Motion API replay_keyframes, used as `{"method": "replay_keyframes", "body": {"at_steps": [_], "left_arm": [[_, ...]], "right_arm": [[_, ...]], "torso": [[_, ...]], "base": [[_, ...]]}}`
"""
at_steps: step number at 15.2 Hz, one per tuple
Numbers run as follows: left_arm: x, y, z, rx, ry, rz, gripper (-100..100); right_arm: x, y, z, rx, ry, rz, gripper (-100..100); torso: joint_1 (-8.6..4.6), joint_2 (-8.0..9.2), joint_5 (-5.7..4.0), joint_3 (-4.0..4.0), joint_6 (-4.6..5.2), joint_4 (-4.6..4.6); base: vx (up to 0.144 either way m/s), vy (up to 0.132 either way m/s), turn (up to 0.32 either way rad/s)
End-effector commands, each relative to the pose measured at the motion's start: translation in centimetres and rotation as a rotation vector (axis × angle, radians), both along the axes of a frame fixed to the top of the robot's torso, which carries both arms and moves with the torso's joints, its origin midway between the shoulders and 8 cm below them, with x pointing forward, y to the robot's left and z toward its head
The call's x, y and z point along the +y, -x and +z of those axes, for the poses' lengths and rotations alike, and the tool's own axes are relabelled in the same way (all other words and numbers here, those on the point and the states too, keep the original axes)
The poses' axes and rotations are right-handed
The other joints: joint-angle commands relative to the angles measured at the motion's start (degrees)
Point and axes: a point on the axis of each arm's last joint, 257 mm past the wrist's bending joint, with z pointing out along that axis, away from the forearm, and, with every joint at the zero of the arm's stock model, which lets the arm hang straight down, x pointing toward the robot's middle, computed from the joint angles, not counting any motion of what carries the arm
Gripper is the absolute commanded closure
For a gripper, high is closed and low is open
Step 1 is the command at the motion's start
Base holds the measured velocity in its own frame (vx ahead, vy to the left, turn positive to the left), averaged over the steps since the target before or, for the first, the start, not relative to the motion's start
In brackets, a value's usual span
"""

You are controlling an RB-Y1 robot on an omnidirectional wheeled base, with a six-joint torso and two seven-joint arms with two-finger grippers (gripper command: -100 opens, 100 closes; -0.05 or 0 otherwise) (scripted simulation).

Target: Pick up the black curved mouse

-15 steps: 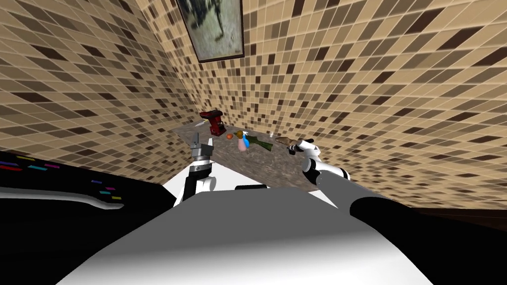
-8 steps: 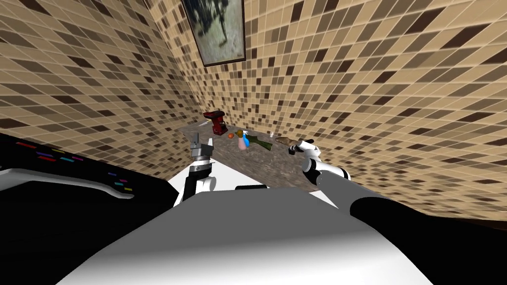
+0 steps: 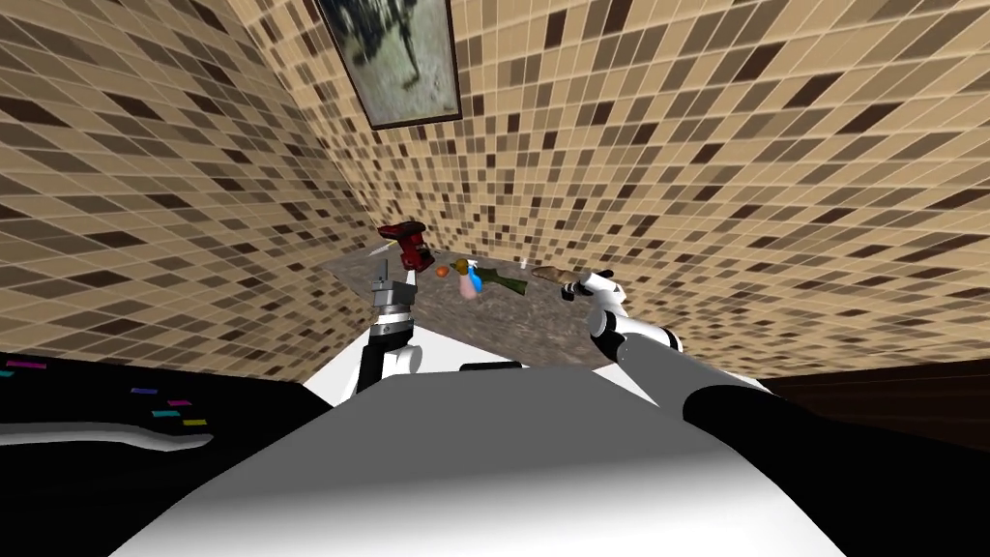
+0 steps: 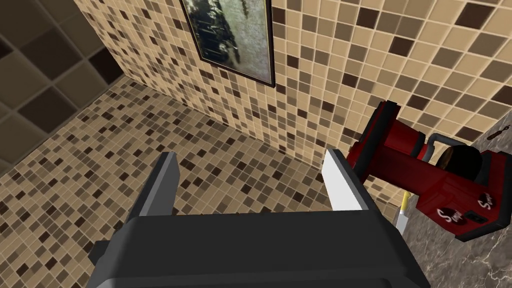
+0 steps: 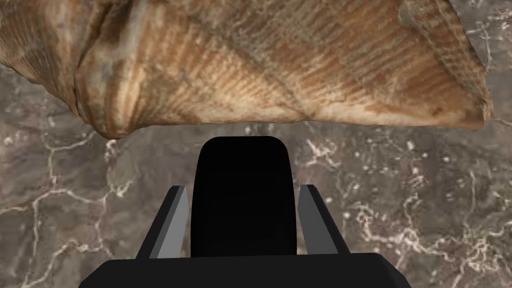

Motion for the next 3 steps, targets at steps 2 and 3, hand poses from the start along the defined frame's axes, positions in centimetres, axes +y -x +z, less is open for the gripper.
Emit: {"method": "replay_keyframes", "body": {"at_steps": [2, 3], "left_arm": [[0.0, 0.0, 0.0, 0.0, 0.0, 0.0, 0], [0.0, 0.0, 0.0, 0.0, 0.0, 0.0, 0]], "right_arm": [[1.03, -0.36, 0.63, 0.001, 0.001, 0.053, 100], [0.63, -0.28, 0.45, 0.0, -0.001, 0.03, 100]], "torso": [[-0.02, 0.03, 0.01, 0.02, 0.0, 0.01], [-0.02, 0.04, 0.01, 0.03, -0.01, 0.01]], "base": [[0.068, 0.093, -0.217], [0.04, 0.064, -0.093]]}}
